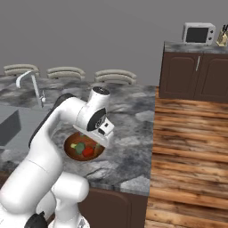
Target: Dump the broccoli and bell pepper from the bowl so the bowl can be washed. Place the bowl in the sink after clearing the leftovers.
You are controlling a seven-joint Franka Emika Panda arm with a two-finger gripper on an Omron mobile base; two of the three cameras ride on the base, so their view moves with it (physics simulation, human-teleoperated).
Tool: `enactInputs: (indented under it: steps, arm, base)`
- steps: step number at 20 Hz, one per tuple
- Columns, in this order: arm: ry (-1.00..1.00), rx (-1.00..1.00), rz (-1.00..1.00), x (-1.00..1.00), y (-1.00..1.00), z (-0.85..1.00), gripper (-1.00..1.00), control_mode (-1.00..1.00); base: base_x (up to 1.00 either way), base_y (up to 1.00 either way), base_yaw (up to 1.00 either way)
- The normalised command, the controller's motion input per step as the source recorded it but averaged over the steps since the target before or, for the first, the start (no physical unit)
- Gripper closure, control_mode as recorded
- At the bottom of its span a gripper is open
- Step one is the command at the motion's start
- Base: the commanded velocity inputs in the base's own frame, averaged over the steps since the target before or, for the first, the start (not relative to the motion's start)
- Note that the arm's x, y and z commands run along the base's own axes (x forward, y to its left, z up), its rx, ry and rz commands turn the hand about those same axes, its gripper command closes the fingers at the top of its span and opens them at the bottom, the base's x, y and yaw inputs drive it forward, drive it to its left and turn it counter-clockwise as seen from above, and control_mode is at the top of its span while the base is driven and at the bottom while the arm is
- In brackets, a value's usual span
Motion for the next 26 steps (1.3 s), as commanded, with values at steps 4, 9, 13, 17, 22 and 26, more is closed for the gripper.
enactInputs:
  steps: [4, 9, 13, 17, 22, 26]
  arm:
    - [0.08, 0.17, -0.22, 0.38, 0.0, -0.68, -1.0, -1.0]
    - [0.11, 0.06, -0.14, 0.56, -0.18, -0.47, -1.0, -1.0]
    - [0.13, 0.0, -0.06, 0.41, -0.24, -0.54, -1.0, -1.0]
    - [0.07, 0.03, -0.01, 0.11, -0.11, -0.39, -1.0, -1.0]
    - [0.0, 0.07, 0.0, 0.02, 0.08, -0.33, -1.0, -1.0]
    - [0.0, 0.06, 0.0, 0.07, 0.02, -0.36, -1.0, -1.0]
  base:
    - [0.0, 0.0, 0.0]
    - [0.0, 0.0, 0.0]
    - [0.0, 0.0, 0.0]
    - [0.0, 0.0, 0.0]
    - [0.0, 0.0, 0.0]
    - [0.0, 0.0, 0.0]
